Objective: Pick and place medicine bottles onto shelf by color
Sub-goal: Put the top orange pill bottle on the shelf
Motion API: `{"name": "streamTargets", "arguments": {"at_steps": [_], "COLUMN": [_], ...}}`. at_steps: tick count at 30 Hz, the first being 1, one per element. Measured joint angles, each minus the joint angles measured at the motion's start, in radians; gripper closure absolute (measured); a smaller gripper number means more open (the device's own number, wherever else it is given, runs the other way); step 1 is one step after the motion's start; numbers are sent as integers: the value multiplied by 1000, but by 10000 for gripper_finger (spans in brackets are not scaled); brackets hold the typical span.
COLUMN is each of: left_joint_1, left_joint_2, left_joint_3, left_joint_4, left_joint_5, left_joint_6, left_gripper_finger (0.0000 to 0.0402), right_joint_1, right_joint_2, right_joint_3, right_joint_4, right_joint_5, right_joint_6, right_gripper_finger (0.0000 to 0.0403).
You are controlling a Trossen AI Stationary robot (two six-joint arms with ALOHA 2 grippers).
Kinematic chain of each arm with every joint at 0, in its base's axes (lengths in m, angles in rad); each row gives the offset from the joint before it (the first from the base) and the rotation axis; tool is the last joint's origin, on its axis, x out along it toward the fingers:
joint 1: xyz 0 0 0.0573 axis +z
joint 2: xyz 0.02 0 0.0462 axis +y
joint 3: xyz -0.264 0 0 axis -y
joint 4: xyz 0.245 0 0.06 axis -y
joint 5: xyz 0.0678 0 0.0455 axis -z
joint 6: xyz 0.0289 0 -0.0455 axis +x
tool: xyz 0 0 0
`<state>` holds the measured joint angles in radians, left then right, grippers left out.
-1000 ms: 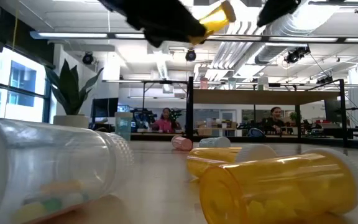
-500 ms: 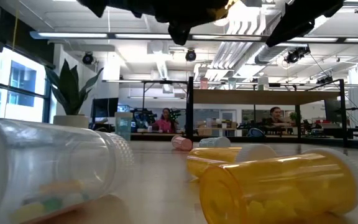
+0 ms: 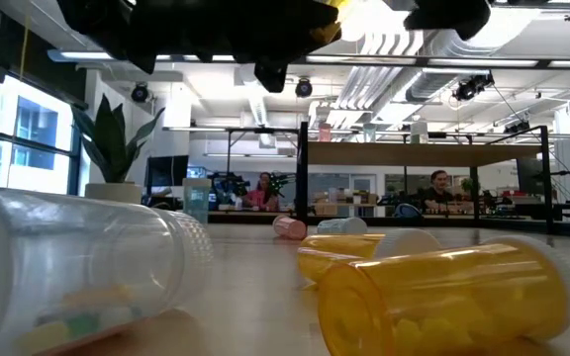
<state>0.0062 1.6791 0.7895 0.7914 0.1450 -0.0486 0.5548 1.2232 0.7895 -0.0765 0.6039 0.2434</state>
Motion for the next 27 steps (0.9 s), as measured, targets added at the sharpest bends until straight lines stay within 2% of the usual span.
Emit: {"name": "streamTargets", "arguments": {"at_steps": [4,8,18,24,27], "left_joint_1": [1,0,0,0,0], "left_joint_2": [0,0,0,0,0], "left_joint_3": [0,0,0,0,0], "left_joint_4": [0,-1,-9,-9,-9], "left_joint_5": [-4,-3,-62,-63,-63], "left_joint_6": [0,6,18,18,18], "left_gripper_finger": [309,308,308,307,307], "right_joint_1": [-33,-60,-71,-71,-71], "right_joint_2": [0,0,0,0,0], "right_joint_3": [-7,-7,-7,-7,-7], "right_joint_4": [83,124,310,422,398], "right_joint_5": [53,59,-108,-105,-104], "right_joint_6": [-49,-129,-333,-435,-427], "right_gripper_finger": [221,221,221,221,221]}}
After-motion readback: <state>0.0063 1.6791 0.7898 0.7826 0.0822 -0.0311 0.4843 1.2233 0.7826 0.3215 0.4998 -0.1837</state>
